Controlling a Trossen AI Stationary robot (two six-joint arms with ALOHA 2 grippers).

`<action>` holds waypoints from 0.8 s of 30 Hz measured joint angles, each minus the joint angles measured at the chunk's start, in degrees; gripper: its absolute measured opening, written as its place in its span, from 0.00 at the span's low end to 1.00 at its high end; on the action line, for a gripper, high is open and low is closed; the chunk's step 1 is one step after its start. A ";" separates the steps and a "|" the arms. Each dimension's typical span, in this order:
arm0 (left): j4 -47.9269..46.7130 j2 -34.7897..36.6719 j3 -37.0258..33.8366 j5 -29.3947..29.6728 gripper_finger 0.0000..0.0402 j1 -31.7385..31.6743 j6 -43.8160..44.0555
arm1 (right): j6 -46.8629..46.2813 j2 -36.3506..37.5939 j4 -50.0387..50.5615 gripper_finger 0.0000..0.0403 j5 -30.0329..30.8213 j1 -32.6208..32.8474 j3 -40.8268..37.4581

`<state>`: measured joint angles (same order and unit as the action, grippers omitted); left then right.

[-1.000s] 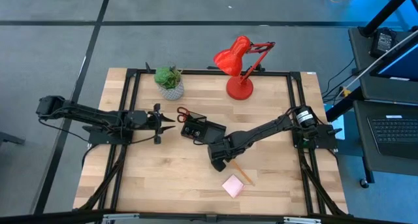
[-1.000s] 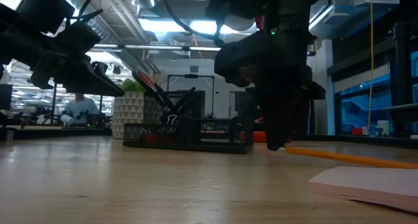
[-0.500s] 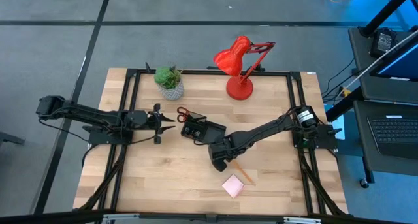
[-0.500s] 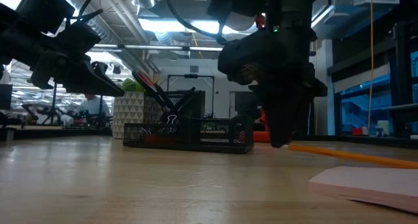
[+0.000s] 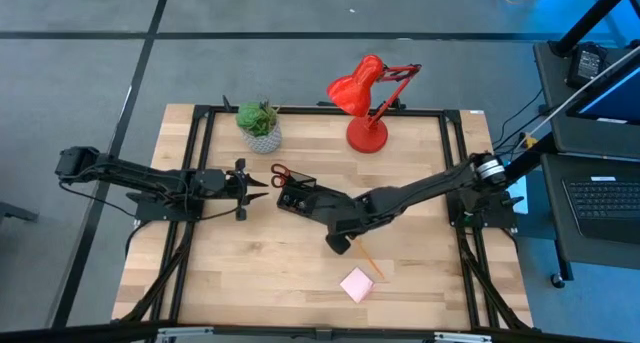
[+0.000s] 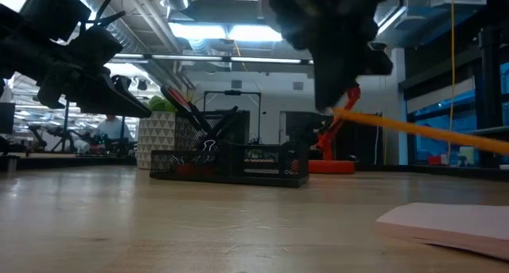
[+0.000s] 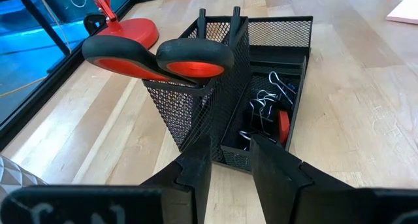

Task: Pick and place office supplies into organizer
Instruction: Put the orange pencil into the black desk organizer

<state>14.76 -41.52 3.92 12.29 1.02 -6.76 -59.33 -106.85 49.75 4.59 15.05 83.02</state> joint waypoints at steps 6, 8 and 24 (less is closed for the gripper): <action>0.00 0.00 0.00 0.00 0.25 0.02 0.00 | 3.72 6.42 -1.12 0.02 7.02 -2.02 0.02; 0.00 0.02 0.00 0.00 0.25 0.00 0.00 | 6.27 8.23 -3.90 0.02 10.56 -2.92 0.03; -0.02 0.02 0.02 0.00 0.25 0.02 0.00 | 43.43 11.42 -41.92 0.02 18.69 -11.67 0.09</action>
<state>14.74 -41.50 3.95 12.29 1.04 -6.76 -15.90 -95.43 7.83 23.28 3.38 83.11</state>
